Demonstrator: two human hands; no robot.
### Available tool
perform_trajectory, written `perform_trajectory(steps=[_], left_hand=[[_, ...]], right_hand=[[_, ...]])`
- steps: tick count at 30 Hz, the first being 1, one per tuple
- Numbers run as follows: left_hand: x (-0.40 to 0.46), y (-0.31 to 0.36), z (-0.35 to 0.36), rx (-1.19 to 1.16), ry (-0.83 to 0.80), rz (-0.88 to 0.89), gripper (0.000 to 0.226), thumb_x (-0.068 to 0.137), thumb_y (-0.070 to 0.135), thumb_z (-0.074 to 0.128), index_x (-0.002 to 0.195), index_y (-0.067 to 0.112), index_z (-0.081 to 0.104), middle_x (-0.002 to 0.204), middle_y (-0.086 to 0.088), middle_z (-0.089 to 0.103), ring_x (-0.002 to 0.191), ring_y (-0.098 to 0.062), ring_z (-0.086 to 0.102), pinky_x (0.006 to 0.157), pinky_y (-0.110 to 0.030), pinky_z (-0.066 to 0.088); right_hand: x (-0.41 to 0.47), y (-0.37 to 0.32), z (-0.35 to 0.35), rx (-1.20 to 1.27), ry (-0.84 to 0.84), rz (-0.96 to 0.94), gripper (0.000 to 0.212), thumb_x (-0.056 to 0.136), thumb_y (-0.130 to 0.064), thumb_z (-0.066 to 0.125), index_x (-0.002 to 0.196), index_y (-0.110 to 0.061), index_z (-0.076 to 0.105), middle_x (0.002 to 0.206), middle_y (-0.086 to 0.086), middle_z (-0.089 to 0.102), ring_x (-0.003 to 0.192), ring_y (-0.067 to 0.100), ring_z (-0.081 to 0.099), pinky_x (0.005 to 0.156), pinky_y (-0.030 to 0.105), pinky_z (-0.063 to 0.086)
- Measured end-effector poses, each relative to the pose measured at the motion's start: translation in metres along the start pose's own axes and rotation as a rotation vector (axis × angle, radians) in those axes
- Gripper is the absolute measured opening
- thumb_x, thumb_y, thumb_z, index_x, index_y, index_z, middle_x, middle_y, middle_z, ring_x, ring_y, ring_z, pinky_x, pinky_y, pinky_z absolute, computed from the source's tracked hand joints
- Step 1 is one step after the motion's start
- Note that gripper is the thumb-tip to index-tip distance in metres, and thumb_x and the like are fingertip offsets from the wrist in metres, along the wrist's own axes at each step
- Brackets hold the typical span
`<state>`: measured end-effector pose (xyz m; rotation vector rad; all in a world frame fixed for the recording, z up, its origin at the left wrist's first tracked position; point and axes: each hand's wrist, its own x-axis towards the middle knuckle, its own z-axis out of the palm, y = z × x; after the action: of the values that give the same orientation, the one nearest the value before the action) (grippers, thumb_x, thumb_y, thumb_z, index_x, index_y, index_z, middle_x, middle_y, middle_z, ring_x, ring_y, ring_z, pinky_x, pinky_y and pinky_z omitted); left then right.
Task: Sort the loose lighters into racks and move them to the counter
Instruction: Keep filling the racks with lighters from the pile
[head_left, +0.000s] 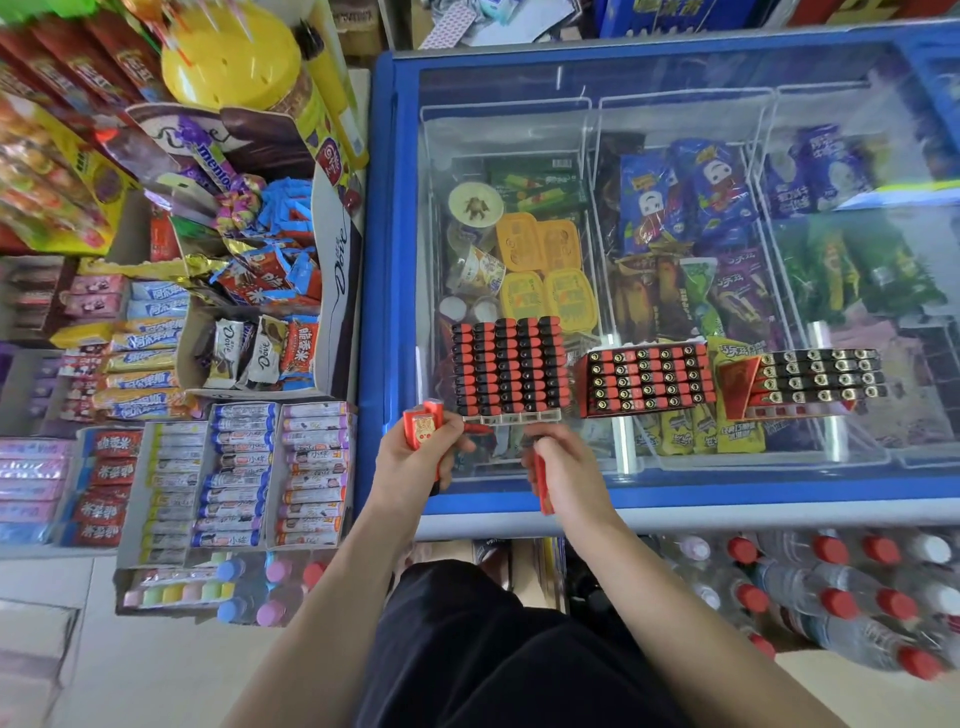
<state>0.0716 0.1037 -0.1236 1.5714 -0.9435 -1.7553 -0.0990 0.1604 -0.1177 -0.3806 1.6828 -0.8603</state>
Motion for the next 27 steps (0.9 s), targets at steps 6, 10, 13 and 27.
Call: perform_trajectory(steps=[6, 10, 13, 27], left_hand=[[0.003, 0.001, 0.002, 0.039, 0.031, 0.036, 0.013, 0.1, 0.017, 0.068, 0.101, 0.004, 0.069, 0.077, -0.012, 0.07, 0.049, -0.014, 0.041, 0.048, -0.028, 0.037], [0.005, -0.001, 0.0, 0.047, 0.064, 0.031, 0.017, 0.1, 0.018, 0.069, 0.107, 0.003, 0.068, 0.076, -0.011, 0.071, 0.05, -0.015, 0.042, 0.05, -0.03, 0.037], [0.006, -0.001, 0.002, 0.072, 0.059, 0.019, 0.01, 0.099, 0.018, 0.069, 0.104, 0.009, 0.069, 0.08, -0.011, 0.073, 0.05, -0.014, 0.043, 0.051, -0.03, 0.039], [0.002, 0.004, 0.017, 0.163, 0.097, 0.062, 0.015, 0.097, 0.021, 0.073, 0.101, 0.011, 0.062, 0.062, 0.005, 0.067, 0.045, -0.005, 0.053, 0.045, -0.02, 0.044]], right_hand=[[-0.005, -0.004, -0.001, -0.269, -0.014, -0.285, 0.022, 0.102, -0.005, 0.054, 0.117, -0.019, 0.062, 0.104, -0.003, 0.073, 0.081, 0.001, 0.072, 0.072, 0.014, 0.053], [-0.006, -0.007, 0.0, -0.345, 0.023, -0.42, 0.022, 0.101, -0.003, 0.058, 0.115, -0.019, 0.065, 0.098, -0.012, 0.07, 0.084, -0.009, 0.066, 0.072, 0.009, 0.048], [-0.006, -0.008, 0.004, -0.351, 0.061, -0.471, 0.025, 0.096, -0.001, 0.063, 0.111, -0.021, 0.069, 0.095, -0.016, 0.068, 0.087, -0.005, 0.064, 0.074, 0.008, 0.046], [-0.003, -0.003, 0.026, -0.183, 0.085, -0.335, 0.022, 0.095, -0.009, 0.066, 0.109, -0.023, 0.074, 0.103, -0.014, 0.073, 0.096, 0.0, 0.067, 0.084, 0.01, 0.05]])
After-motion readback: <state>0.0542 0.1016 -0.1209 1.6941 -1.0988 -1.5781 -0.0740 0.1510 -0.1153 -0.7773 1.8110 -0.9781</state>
